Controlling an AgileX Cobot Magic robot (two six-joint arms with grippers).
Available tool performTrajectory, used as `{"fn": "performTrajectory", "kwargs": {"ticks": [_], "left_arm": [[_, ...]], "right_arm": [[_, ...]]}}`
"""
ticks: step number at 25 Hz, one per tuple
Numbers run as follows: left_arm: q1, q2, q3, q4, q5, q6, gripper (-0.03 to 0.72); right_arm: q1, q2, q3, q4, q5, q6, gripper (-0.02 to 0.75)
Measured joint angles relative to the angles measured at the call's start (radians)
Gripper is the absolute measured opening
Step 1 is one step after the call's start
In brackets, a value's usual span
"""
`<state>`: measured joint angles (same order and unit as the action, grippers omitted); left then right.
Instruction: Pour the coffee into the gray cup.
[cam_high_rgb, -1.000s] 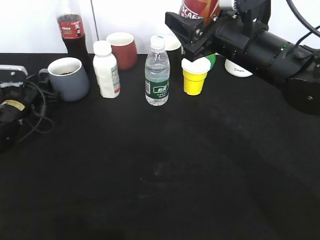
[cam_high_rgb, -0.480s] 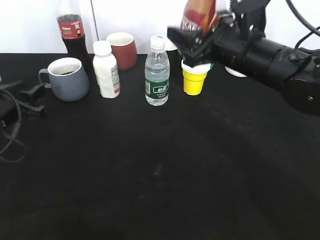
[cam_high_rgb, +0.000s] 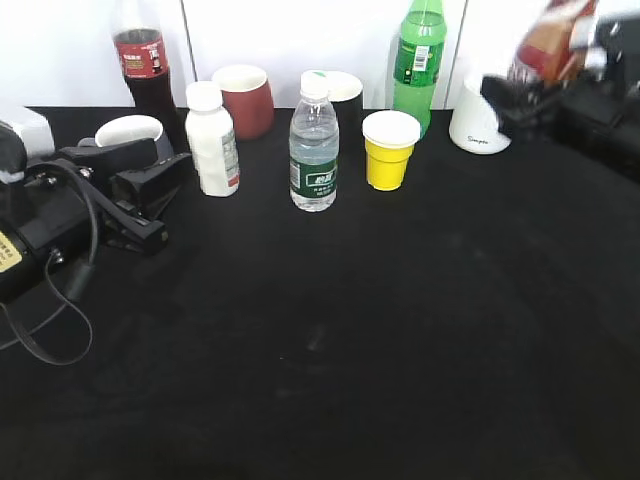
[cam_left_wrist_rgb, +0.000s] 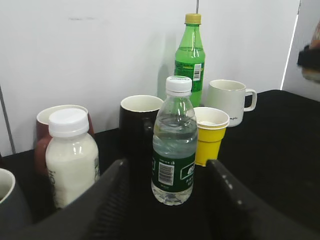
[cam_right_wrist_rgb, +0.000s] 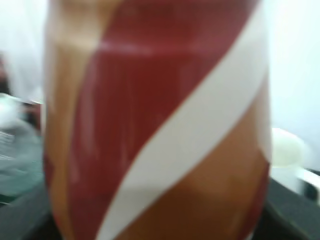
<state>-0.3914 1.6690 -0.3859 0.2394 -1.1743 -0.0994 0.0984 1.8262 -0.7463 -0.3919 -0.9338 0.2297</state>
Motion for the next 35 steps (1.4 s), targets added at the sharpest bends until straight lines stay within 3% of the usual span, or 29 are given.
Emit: {"fn": "performTrajectory", "kwargs": {"ticks": [8,18,23,27,35], "left_arm": [[0.000,0.000,0.000,0.006,0.001,-0.020,0.372],[0.000,0.000,0.000,0.007,0.001,-0.020,0.361],[0.000,0.000,0.000,0.007,0.001,-0.020,0.361],[0.000,0.000,0.000,0.007,0.001,-0.020,0.361],[0.000,0.000,0.000,0.007,0.001,-0.020,0.358]], "right_arm": [[-0.001,0.330,-0.136,0.122,-0.095,-0.114,0.504],[-0.001,0.600,-0.357,0.126,-0.148,-0.153,0.504],[-0.001,0.602,-0.358,0.151,-0.182,-0.167,0.577],[-0.001,0.598,-0.334,0.152,-0.196,-0.167,0.587],[-0.001,0.450,-0.040,0.209,-0.273,-0.193,0.588]]}}
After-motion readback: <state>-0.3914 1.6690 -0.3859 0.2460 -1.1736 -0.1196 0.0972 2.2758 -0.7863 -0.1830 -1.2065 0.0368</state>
